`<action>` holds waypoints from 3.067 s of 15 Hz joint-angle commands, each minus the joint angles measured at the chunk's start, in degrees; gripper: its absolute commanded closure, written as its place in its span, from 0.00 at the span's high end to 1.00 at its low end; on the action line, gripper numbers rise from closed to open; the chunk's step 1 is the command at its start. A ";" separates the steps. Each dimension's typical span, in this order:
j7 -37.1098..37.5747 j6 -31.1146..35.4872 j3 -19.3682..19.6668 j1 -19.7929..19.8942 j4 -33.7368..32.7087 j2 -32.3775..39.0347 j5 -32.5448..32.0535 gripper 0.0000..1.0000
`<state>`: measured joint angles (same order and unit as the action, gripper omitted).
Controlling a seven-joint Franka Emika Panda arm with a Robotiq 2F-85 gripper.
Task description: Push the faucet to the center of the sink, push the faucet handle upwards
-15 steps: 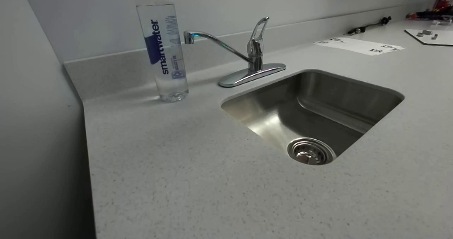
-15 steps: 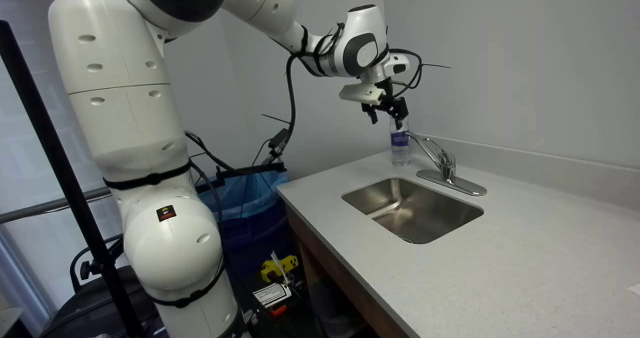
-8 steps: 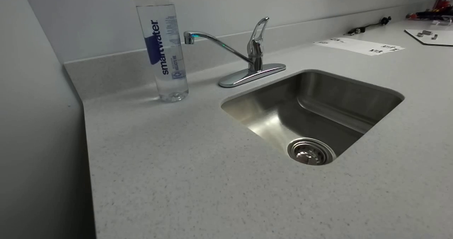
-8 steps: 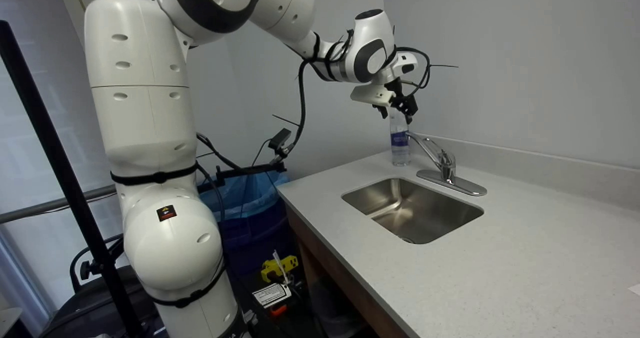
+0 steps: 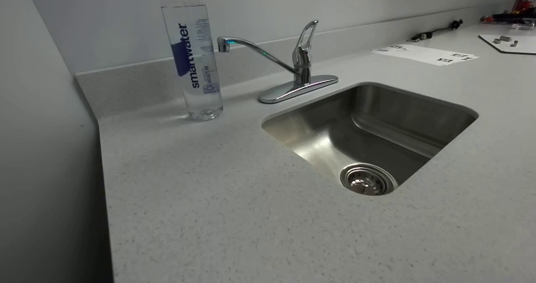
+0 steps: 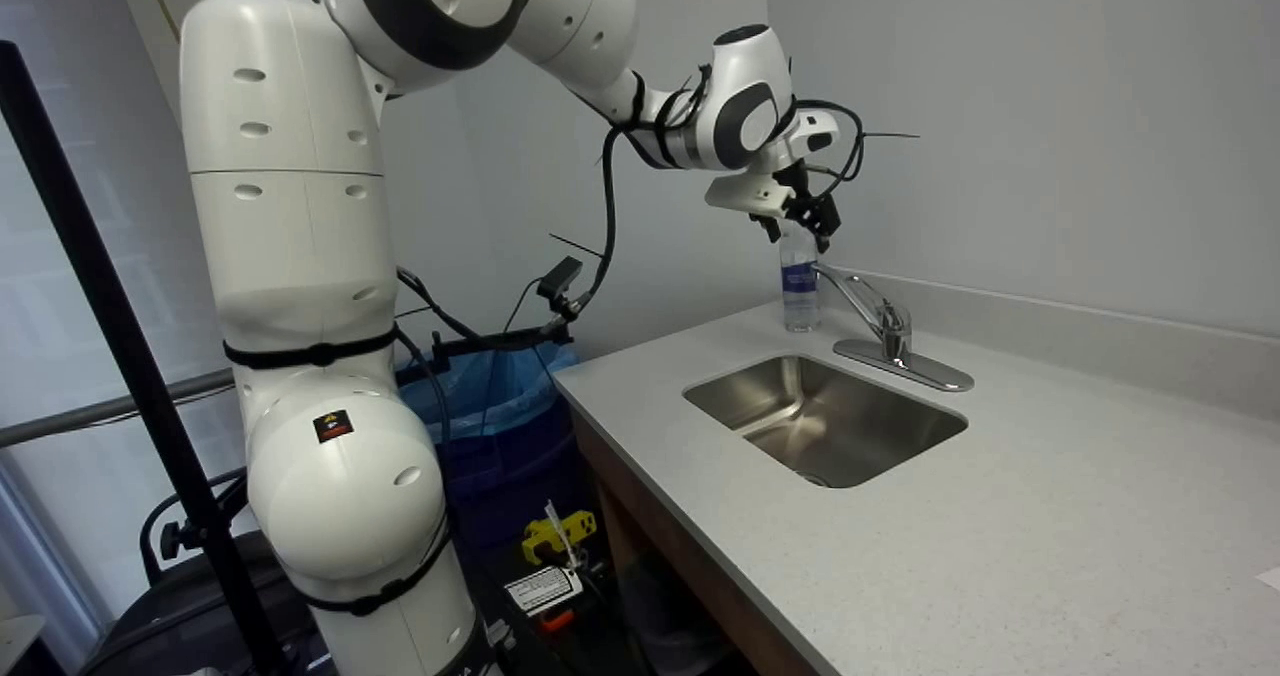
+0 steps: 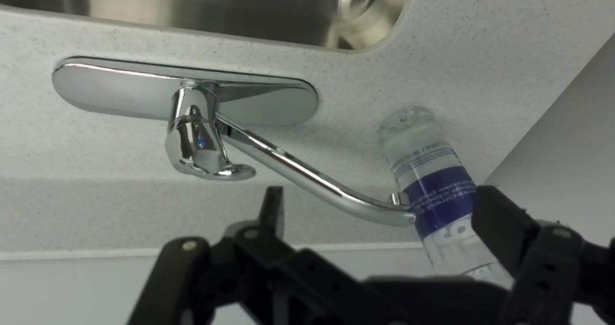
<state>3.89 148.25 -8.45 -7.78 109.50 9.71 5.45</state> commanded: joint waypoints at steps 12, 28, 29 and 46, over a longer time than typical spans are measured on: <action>4.68 7.24 0.92 -3.81 -21.44 18.42 -2.14 1.00; 7.41 4.29 5.96 -5.67 -37.87 33.24 -3.25 1.00; 7.51 3.95 5.96 -5.78 -37.88 33.68 -3.15 1.00; 7.91 -8.03 5.37 -5.05 -36.72 31.89 -2.77 1.00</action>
<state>11.51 145.39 -3.40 -12.89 72.01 43.06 3.37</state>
